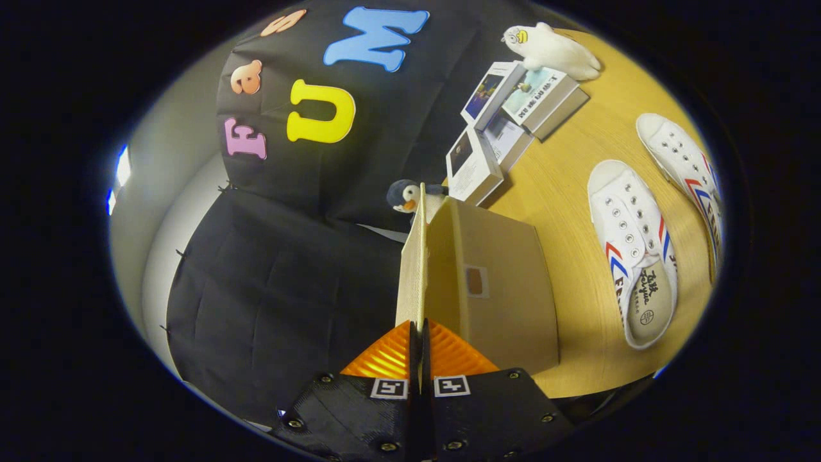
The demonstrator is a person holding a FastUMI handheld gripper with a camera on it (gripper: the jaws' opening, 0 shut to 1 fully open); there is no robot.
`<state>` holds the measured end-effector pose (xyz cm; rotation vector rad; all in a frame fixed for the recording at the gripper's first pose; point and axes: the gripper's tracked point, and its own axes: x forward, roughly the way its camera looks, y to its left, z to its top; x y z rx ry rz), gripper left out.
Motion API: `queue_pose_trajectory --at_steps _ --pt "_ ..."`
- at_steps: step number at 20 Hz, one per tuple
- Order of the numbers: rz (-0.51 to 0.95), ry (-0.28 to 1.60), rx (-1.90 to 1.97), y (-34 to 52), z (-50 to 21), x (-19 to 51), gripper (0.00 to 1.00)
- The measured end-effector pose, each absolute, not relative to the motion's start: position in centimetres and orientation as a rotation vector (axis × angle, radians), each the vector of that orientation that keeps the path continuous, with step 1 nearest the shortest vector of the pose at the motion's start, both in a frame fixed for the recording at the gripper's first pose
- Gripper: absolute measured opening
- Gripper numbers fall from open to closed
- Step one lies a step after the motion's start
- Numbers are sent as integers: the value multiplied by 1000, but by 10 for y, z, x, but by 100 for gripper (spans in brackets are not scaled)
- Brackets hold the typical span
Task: Open the storage box then place both shoes into the box .Put the left shoe in first, then the right shoe, with the right side of both shoes facing outward in a uniform manner.
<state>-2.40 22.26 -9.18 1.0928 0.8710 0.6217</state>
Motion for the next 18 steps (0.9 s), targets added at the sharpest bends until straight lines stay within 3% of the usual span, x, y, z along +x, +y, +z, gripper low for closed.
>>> queue_pose_trajectory --at_steps 8,18 --pt "797 750 939 288 -2 -14 4" --pt "914 708 760 395 28 -14 5"
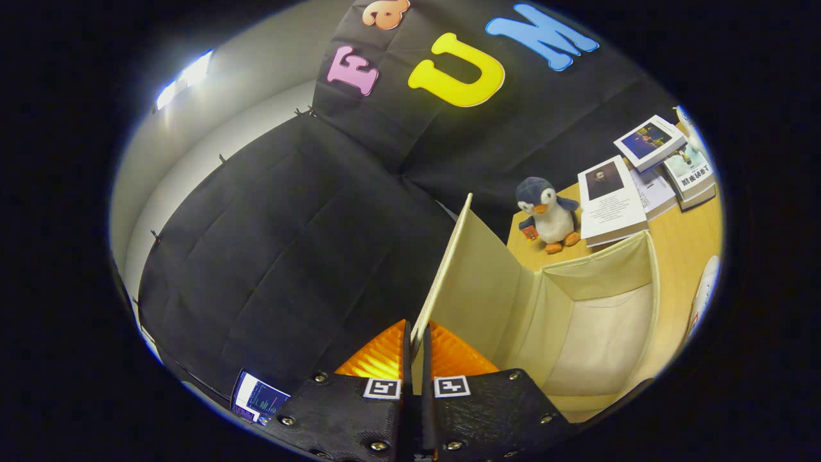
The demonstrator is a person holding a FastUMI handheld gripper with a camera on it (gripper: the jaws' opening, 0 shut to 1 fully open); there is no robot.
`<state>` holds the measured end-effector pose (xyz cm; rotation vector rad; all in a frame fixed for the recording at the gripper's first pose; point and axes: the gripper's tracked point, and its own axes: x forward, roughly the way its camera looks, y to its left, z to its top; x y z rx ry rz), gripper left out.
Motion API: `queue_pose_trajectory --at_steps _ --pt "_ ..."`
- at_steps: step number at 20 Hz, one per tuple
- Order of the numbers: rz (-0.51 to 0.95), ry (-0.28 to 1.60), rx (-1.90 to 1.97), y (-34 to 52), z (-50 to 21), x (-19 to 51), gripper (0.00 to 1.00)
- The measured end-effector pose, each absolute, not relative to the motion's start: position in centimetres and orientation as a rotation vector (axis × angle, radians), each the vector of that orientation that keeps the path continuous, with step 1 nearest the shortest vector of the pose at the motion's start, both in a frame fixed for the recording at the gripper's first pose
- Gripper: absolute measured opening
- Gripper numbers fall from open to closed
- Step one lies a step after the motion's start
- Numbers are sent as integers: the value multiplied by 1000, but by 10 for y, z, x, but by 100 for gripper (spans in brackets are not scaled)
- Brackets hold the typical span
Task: Open the storage box then place both shoes into the box .Put the left shoe in first, then the right shoe, with the right side of both shoes facing outward in a uniform manner.
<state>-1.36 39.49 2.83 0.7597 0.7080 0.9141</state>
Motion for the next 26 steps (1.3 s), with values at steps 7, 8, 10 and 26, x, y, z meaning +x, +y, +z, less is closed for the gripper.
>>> queue_pose_trajectory --at_steps 7,8,10,26 --pt "960 663 606 448 30 -14 58" --pt "954 650 580 450 27 -13 76" --pt "923 626 543 442 26 -8 97" --pt "537 516 329 214 -20 49 97"
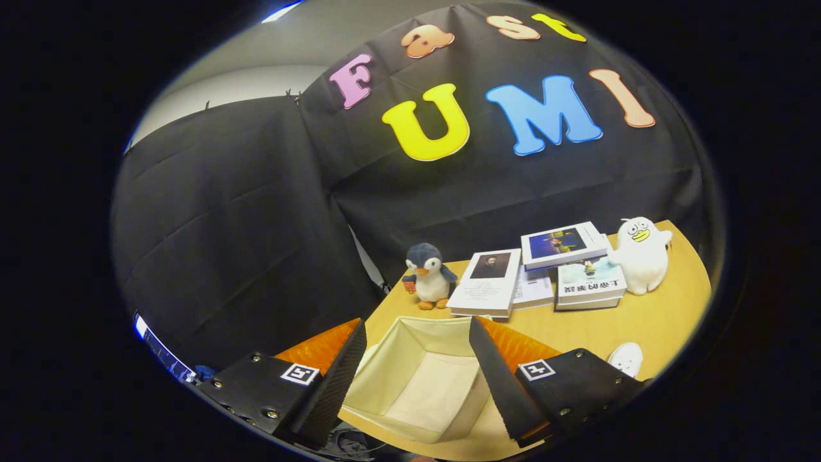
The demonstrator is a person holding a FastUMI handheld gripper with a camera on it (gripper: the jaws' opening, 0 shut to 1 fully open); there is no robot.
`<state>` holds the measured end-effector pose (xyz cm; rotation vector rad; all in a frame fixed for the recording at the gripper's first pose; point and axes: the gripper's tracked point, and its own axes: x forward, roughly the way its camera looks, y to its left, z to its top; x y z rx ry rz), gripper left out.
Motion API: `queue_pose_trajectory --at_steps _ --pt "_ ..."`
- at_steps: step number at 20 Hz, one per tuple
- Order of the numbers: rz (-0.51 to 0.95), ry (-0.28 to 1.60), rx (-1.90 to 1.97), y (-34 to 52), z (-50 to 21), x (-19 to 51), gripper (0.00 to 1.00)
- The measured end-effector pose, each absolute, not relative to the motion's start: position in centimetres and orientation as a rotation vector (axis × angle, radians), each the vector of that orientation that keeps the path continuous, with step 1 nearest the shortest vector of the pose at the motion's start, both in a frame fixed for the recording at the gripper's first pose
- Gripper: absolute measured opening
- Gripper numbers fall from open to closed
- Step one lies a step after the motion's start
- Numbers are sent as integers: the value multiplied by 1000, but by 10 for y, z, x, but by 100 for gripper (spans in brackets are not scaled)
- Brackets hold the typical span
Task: Open the storage box then place both shoes into the box .Put the left shoe in first, then the right shoe, with the right side of both shoes facing outward in a uniform manner.
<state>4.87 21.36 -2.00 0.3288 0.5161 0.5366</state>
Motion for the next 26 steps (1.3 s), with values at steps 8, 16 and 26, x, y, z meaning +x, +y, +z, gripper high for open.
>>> queue_pose_trajectory --at_steps 8,16,26 --pt "404 640 284 140 -99 53 97" --pt "323 816 314 105 -182 52 97" --pt "229 1042 373 76 -265 34 91"
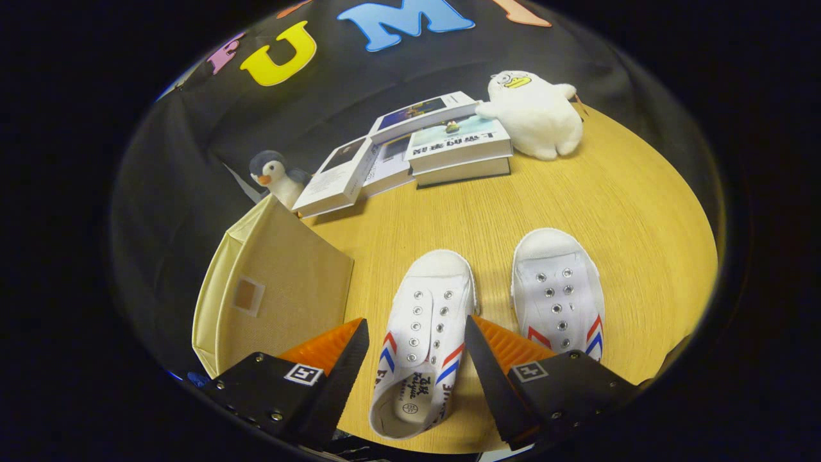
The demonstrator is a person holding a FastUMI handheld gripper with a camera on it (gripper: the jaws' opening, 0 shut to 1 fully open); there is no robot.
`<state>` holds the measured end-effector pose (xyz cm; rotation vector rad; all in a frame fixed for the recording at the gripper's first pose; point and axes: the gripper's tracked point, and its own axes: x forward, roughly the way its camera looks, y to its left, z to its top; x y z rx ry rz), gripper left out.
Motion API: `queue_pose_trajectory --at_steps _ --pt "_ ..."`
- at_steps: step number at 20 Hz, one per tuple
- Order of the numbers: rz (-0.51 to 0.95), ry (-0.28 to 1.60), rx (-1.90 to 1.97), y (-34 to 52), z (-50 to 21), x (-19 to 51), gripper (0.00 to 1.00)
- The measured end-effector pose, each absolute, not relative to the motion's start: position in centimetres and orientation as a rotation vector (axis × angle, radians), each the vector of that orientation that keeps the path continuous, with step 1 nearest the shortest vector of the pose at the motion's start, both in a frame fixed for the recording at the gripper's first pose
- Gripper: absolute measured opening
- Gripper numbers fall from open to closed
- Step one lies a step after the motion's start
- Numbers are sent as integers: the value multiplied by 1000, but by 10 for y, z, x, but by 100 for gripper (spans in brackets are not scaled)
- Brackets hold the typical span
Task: Open the storage box then place both shoes into the box .Put the left shoe in first, then the right shoe, with the right side of both shoes facing outward in a uniform manner.
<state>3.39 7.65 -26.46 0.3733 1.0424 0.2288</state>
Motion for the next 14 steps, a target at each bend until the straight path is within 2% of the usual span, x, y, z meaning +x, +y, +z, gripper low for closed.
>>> queue_pose_trajectory --at_steps 2,4,7,8,9,11,12,14 --pt "208 1089 422 75 -275 30 87" --pt "181 1110 469 71 -283 29 74" --pt "169 1176 517 71 -298 16 71" --pt "162 1176 552 73 -300 18 66" --pt "153 1169 571 73 -300 17 53" --pt "119 1173 545 63 -307 16 50" --pt "125 1189 581 62 -301 12 18" --pt "106 1195 584 62 -305 13 18"
